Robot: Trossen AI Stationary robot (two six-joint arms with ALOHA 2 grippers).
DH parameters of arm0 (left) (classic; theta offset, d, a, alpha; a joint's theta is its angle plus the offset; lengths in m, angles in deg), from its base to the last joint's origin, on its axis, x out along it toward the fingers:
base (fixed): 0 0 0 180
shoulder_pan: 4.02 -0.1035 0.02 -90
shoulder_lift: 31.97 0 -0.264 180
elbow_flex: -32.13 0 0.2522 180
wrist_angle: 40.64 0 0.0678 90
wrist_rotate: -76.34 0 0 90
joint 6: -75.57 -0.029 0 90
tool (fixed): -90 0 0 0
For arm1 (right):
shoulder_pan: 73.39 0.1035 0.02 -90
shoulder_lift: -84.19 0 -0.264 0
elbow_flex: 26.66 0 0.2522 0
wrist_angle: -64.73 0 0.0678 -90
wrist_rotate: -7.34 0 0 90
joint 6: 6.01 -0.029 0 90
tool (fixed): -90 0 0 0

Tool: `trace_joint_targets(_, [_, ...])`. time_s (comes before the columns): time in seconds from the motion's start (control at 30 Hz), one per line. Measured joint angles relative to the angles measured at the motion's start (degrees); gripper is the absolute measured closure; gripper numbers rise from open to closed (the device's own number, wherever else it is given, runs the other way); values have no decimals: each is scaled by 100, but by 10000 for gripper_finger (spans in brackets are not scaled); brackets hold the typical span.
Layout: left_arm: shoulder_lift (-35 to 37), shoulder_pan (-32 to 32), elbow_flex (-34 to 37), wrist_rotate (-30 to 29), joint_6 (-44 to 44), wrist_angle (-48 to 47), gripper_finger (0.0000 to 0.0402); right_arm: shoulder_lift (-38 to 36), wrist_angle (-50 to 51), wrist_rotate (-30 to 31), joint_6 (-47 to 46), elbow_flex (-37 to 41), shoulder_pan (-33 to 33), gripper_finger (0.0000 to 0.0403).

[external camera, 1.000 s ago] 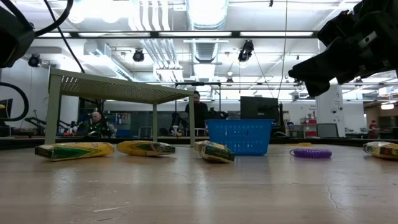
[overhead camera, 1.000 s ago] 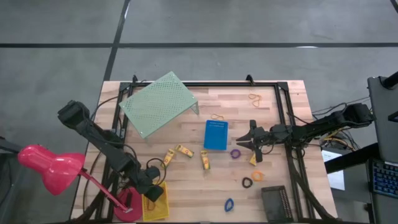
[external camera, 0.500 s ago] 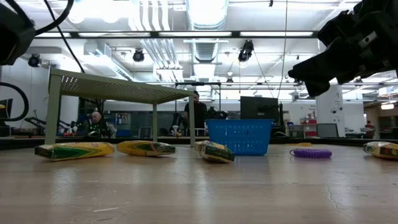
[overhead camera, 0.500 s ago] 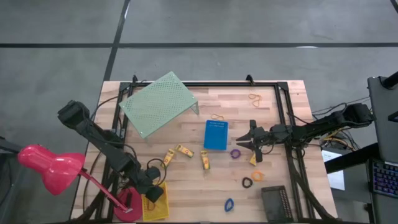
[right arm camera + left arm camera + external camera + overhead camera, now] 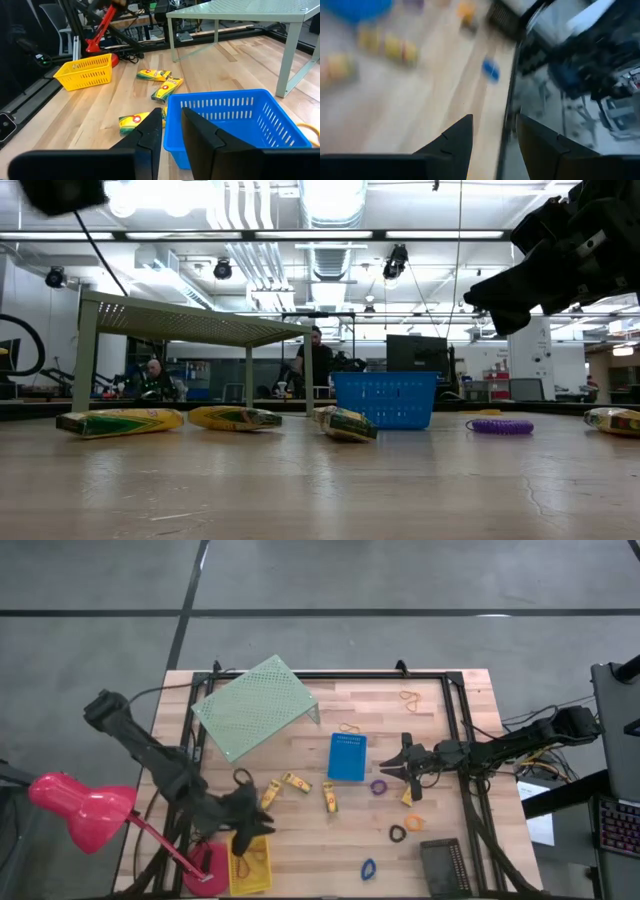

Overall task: Pick & Place Office Desk Supplies
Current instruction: Put the yellow rubber band into the yellow basket

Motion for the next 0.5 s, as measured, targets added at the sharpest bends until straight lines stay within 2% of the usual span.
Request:
trace_joint_targets(0.13, [480, -138, 34, -162, -1892, 553, 247, 0, 0, 1, 0, 0, -1, 325])
trace_joint_targets(0.23, [834, -355, 35, -116, -2603, 573, 247, -1, -2, 0, 0, 0, 0, 321])
trace_joint_targets(0.5, [2130, -1524, 39, 943, -4019, 599, 247, 1, -3, 1, 0, 0, -2, 322])
